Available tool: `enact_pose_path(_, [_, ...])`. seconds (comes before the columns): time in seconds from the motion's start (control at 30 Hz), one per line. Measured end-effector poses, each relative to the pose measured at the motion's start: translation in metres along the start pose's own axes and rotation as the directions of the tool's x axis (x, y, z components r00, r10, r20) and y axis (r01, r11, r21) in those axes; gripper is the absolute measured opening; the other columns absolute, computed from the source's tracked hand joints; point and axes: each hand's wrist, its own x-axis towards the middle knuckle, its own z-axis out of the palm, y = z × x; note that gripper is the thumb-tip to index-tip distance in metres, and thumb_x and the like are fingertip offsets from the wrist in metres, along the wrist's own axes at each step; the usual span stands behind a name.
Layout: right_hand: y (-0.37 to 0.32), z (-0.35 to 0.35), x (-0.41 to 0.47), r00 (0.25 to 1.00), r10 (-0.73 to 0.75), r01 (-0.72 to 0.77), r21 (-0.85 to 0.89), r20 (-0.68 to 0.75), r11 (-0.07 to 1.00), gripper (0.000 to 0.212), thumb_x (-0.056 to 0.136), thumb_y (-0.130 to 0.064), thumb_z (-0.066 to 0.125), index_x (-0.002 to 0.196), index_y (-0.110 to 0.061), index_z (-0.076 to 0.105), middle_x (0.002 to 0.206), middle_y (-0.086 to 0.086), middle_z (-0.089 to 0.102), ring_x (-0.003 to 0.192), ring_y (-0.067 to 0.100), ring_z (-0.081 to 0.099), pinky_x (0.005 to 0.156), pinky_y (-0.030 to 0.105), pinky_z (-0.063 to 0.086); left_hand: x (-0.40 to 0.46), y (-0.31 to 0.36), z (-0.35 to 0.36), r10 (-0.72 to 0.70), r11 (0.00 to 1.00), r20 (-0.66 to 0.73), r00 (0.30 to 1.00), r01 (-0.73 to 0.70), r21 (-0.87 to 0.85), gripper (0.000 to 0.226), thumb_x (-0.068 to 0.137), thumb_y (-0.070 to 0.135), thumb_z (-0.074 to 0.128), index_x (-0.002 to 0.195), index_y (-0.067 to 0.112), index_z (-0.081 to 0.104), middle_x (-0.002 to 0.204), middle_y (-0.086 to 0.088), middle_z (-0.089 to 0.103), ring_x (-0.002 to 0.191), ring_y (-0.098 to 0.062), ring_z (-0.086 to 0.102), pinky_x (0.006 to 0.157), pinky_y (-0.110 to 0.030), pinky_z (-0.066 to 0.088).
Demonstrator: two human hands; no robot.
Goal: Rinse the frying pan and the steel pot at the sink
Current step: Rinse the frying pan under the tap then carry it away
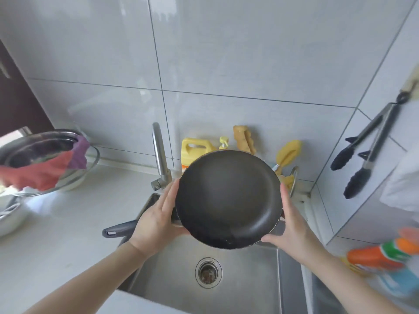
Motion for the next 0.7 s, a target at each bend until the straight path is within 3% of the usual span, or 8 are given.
enact_pose_path(0.1, [-0.019, -0.02, 0.01, 0.948, -0.236, 0.208, -0.145, -0.212, 0.967, 0.138, 0.06, -0.028, 0.087, 0.146, -0.052, -0.018, 0.155, -0.024, 0.004, 0.139, -0.018, 0.008, 0.107, 0.001, 0.015, 0.017, 0.014, -0.021, 0.149, 0.982, -0.256, 0.955, -0.112, 0.154, 0.116, 0.066, 0.066, 0.072, 0.15, 0.008, 0.019, 0.149, -0.01, 0.037, 0.122, -0.023, 0.055, 0.072, -0.034, 0.058])
enact_pose_path(0.17, [-0.032, -0.033, 0.018, 0.864, -0.373, 0.311, -0.223, -0.338, 0.924, 0.122, 0.061, -0.029, 0.079, 0.151, -0.027, -0.003, 0.154, -0.001, 0.019, 0.143, -0.007, 0.014, 0.111, 0.009, 0.019, 0.031, 0.023, -0.039, 0.285, 0.95, -0.412, 0.865, -0.196, 0.245, 0.103, 0.075, 0.058, 0.069, 0.149, 0.008, 0.018, 0.145, -0.016, 0.038, 0.141, -0.015, 0.037, 0.09, -0.033, 0.052])
enact_pose_path(0.23, [-0.046, -0.049, 0.029, 0.816, -0.428, 0.365, -0.229, -0.389, 0.902, 0.107, 0.062, -0.026, 0.08, 0.145, -0.016, 0.012, 0.14, 0.021, 0.04, 0.14, 0.017, 0.035, 0.111, 0.008, 0.02, 0.045, 0.03, -0.058, 0.364, 0.919, -0.495, 0.789, -0.219, 0.327, 0.107, 0.076, 0.051, 0.073, 0.154, 0.011, 0.011, 0.14, -0.019, 0.039, 0.146, -0.01, 0.027, 0.099, -0.032, 0.044])
enact_pose_path(0.3, [-0.063, -0.067, 0.039, 0.796, -0.439, 0.398, -0.187, -0.417, 0.898, 0.099, 0.06, -0.016, 0.087, 0.137, -0.022, 0.025, 0.127, 0.029, 0.052, 0.12, 0.04, 0.053, 0.109, 0.014, 0.029, 0.056, 0.036, -0.077, 0.392, 0.907, -0.537, 0.747, -0.216, 0.361, 0.114, 0.075, 0.048, 0.077, 0.156, 0.013, 0.005, 0.138, -0.02, 0.04, 0.145, -0.011, 0.028, 0.101, -0.031, 0.041])
enact_pose_path(0.33, [-0.07, -0.075, 0.043, 0.781, -0.453, 0.42, -0.175, -0.43, 0.891, 0.101, 0.059, -0.013, 0.09, 0.135, -0.036, 0.028, 0.124, 0.029, 0.053, 0.115, 0.044, 0.055, 0.108, 0.022, 0.035, 0.061, 0.039, -0.084, 0.394, 0.907, -0.55, 0.737, -0.216, 0.36, 0.113, 0.076, 0.048, 0.077, 0.156, 0.014, 0.005, 0.137, -0.021, 0.041, 0.145, -0.012, 0.028, 0.103, -0.03, 0.04])
enact_pose_path(0.43, [-0.084, -0.092, 0.055, 0.75, -0.485, 0.463, -0.167, -0.449, 0.87, 0.114, 0.061, -0.019, 0.089, 0.129, -0.065, 0.009, 0.125, 0.027, 0.052, 0.117, 0.043, 0.054, 0.103, 0.047, 0.044, 0.073, 0.047, -0.104, 0.403, 0.903, -0.572, 0.715, -0.207, 0.377, 0.101, 0.082, 0.05, 0.073, 0.155, 0.013, 0.013, 0.137, -0.022, 0.044, 0.144, -0.014, 0.031, 0.103, -0.034, 0.045])
enact_pose_path(0.53, [-0.088, -0.103, 0.064, 0.74, -0.497, 0.484, -0.154, -0.453, 0.861, 0.117, 0.061, -0.019, 0.09, 0.129, -0.066, 0.007, 0.126, 0.027, 0.051, 0.118, 0.043, 0.052, 0.102, 0.052, 0.044, 0.081, 0.053, -0.115, 0.41, 0.894, -0.578, 0.706, -0.187, 0.406, 0.106, 0.079, 0.048, 0.075, 0.156, 0.017, 0.009, 0.14, -0.018, 0.04, 0.146, -0.008, 0.024, 0.103, -0.034, 0.043])
enact_pose_path(0.7, [-0.093, -0.114, 0.073, 0.706, -0.532, 0.517, -0.173, -0.467, 0.838, 0.101, 0.07, -0.041, 0.082, 0.136, -0.057, 0.007, 0.127, 0.026, 0.05, 0.118, 0.039, 0.053, 0.099, 0.054, 0.046, 0.086, 0.059, -0.125, 0.409, 0.891, -0.576, 0.708, -0.172, 0.42, 0.091, 0.077, 0.046, 0.079, 0.14, 0.005, 0.028, 0.139, -0.017, 0.041, 0.13, -0.031, 0.046, 0.099, -0.042, 0.048])
